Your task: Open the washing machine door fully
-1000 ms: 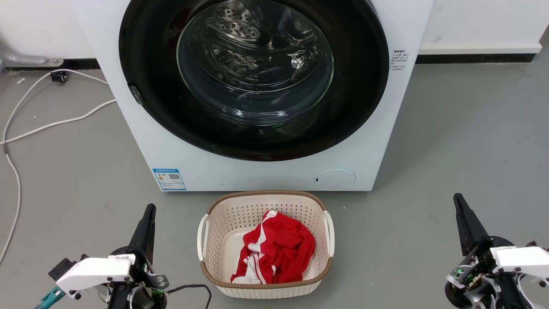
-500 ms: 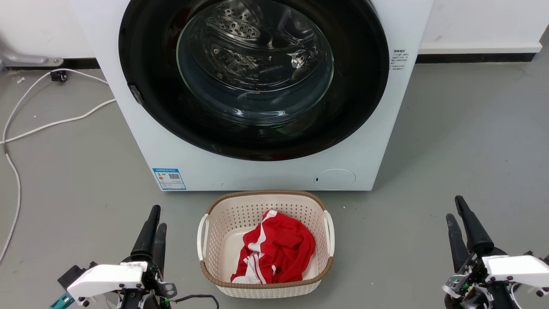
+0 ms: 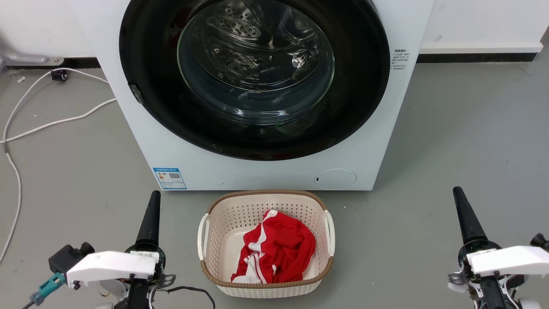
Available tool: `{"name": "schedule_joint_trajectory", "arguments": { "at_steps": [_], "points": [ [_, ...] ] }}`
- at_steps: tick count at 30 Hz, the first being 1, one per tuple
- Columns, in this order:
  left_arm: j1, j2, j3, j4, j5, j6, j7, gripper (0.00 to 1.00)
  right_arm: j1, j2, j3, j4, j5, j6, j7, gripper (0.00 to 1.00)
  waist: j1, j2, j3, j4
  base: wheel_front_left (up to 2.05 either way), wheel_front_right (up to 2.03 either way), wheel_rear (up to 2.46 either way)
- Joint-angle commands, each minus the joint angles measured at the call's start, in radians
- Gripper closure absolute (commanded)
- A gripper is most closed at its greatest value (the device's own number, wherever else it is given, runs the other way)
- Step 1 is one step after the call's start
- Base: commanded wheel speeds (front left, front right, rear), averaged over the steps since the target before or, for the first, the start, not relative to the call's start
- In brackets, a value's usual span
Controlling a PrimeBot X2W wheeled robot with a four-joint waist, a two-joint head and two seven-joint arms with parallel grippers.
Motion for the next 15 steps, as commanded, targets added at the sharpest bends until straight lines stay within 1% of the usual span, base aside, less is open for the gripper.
{"name": "schedule_joint_trajectory", "arguments": {
  "at_steps": [1, 9, 15],
  "points": [
    [-0.032, 0.003, -0.006, -0.024, 0.063, -0.002, -0.013, 0.00, -0.023, -0.011, 0.009, -0.029, -0.079, 0.000, -0.012, 0.00, 0.0000, 0.0000, 0.000, 0.000, 0.00, 0.00, 0.00],
    [-0.039, 0.003, -0.036, -0.025, 0.261, 0.018, -0.044, 0.00, -0.021, -0.015, 0.029, -0.040, -0.303, 0.000, -0.043, 0.00, 0.0000, 0.0000, -0.002, 0.003, 0.00, 0.00, 0.00],
    [-0.045, 0.003, -0.055, -0.017, 0.385, 0.033, -0.066, 0.00, -0.018, -0.010, 0.034, -0.041, -0.424, 0.000, -0.065, 0.00, 0.0000, 0.0000, -0.004, 0.005, 0.00, 0.00, 0.00]
  ]
}}
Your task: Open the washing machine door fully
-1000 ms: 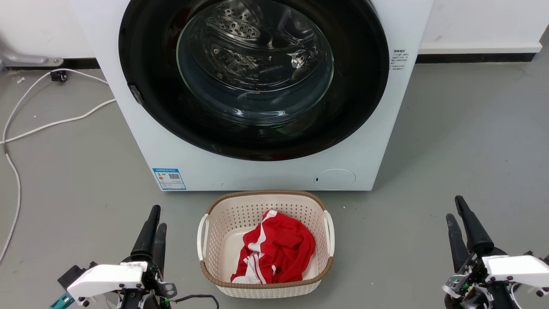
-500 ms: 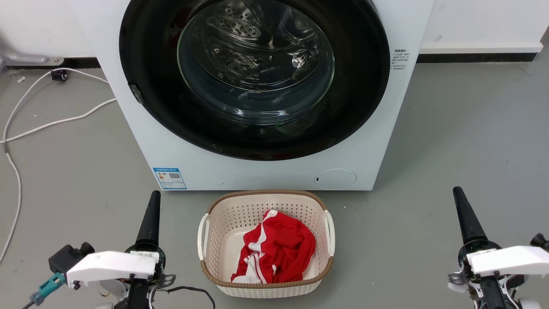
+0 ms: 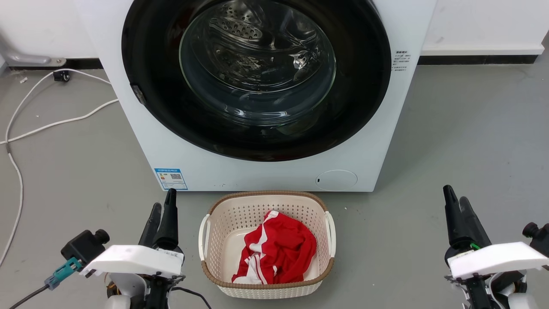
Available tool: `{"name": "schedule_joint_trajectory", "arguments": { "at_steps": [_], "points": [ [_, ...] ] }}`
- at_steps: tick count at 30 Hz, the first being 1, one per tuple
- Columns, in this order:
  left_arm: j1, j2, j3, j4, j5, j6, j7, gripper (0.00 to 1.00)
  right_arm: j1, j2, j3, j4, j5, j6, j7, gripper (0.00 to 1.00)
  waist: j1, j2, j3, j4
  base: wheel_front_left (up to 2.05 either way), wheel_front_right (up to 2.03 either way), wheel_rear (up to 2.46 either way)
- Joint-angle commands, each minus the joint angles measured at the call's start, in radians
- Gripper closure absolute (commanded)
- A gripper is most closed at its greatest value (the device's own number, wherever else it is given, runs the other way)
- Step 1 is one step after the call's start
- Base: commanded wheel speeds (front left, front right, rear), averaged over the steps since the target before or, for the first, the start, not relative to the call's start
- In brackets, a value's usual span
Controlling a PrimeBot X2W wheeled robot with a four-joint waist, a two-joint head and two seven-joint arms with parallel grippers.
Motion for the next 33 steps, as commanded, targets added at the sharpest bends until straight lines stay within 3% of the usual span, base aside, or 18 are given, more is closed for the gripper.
{"name": "schedule_joint_trajectory", "arguments": {
  "at_steps": [1, 21, 33],
  "points": [
    [-0.031, 0.003, -0.007, -0.009, 0.054, 0.003, -0.013, 0.00, -0.018, -0.003, 0.005, -0.018, -0.056, 0.000, -0.014, 0.00, 0.0000, -0.0001, -0.001, 0.000, 0.00, 0.00, 0.00],
    [-0.058, 0.008, -0.061, 0.032, 0.358, 0.032, -0.076, 0.00, -0.012, 0.004, 0.018, -0.019, -0.374, 0.000, -0.078, 0.00, 0.0000, 0.0000, -0.004, 0.006, 0.00, 0.00, 0.00],
    [-0.071, 0.019, -0.093, 0.054, 0.487, 0.054, -0.106, 0.00, -0.012, 0.010, 0.025, 0.000, -0.519, 0.000, -0.108, 0.00, 0.0000, 0.0000, -0.006, 0.007, 0.00, 0.00, 0.00]
  ]
}}
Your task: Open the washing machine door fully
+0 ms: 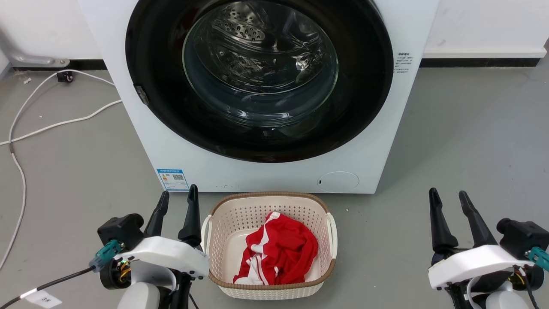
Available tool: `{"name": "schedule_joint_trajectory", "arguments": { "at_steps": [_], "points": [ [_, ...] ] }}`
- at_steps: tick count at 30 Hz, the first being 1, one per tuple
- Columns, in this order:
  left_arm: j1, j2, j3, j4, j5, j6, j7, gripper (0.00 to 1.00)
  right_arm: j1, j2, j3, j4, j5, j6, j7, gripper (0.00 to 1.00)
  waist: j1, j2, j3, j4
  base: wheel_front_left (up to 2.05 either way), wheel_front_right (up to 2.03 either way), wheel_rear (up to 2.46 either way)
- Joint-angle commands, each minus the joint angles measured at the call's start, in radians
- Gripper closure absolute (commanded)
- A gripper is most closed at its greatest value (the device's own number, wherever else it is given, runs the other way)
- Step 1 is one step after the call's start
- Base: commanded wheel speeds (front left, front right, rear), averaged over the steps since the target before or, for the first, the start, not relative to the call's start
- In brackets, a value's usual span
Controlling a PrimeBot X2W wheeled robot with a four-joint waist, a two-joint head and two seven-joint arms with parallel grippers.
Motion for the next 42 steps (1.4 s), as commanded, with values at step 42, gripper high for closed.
{"name": "schedule_joint_trajectory", "arguments": {
  "at_steps": [42],
  "points": [
    [-0.041, 0.020, -0.063, 0.036, 0.365, 0.053, -0.100, 0.00, -0.031, 0.005, -0.004, 0.071, -0.344, 0.000, -0.100, 0.00, 0.0000, 0.0000, -0.001, 0.008, 0.00, 0.00, 0.00]
  ]
}}
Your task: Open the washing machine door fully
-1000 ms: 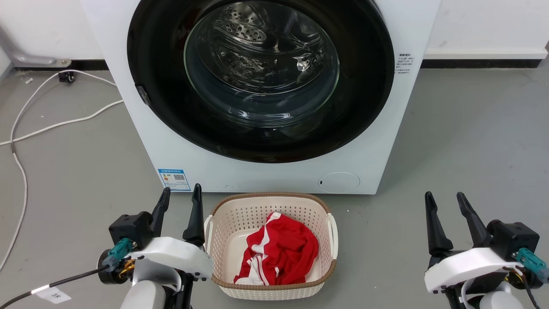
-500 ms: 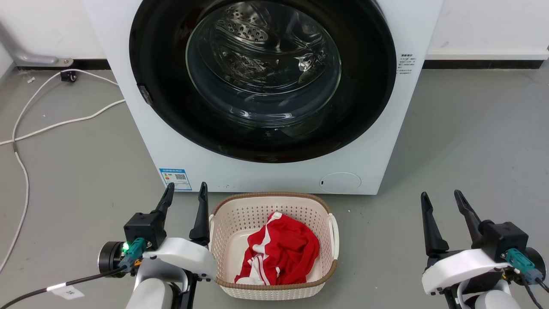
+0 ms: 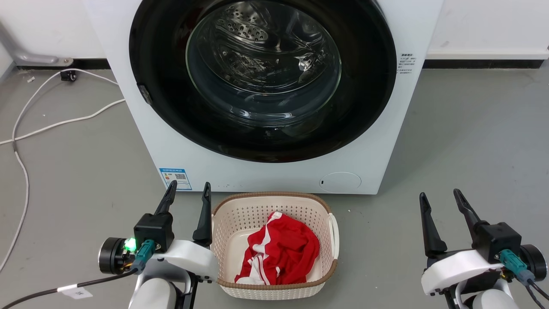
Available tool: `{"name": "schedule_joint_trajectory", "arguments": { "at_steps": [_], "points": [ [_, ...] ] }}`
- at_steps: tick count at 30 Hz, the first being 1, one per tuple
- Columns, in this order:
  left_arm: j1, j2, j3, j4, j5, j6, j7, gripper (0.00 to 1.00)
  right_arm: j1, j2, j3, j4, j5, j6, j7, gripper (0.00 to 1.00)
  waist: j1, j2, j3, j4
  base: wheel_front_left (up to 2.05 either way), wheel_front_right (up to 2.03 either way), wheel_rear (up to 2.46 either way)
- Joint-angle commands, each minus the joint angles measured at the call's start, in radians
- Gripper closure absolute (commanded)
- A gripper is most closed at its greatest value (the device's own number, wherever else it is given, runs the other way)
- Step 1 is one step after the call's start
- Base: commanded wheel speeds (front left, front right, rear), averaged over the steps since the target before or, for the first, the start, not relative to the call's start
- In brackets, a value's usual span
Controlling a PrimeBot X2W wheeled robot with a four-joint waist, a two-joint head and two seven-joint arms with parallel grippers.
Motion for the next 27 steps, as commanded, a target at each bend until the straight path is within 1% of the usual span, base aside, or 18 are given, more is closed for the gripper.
{"name": "schedule_joint_trajectory", "arguments": {
  "at_steps": [1, 12, 27],
  "points": [
    [-0.013, -0.002, 0.000, 0.002, 0.023, 0.005, -0.009, 0.00, -0.010, 0.002, 0.000, 0.002, -0.023, 0.000, -0.009, 0.00, 0.0000, 0.0000, 0.000, 0.000, 0.00, 0.00, 0.00],
    [-0.017, -0.008, -0.001, 0.008, 0.096, 0.009, -0.029, 0.00, -0.010, 0.002, -0.008, 0.013, -0.081, 0.000, -0.028, 0.00, 0.0000, 0.0000, 0.002, 0.003, 0.00, 0.00, 0.00],
    [-0.007, -0.016, 0.019, 0.013, 0.086, -0.007, -0.029, 0.00, -0.015, 0.002, -0.012, 0.028, -0.064, 0.000, -0.027, 0.00, 0.0000, 0.0000, 0.006, 0.000, 0.00, 0.00, 0.00]
  ]
}}
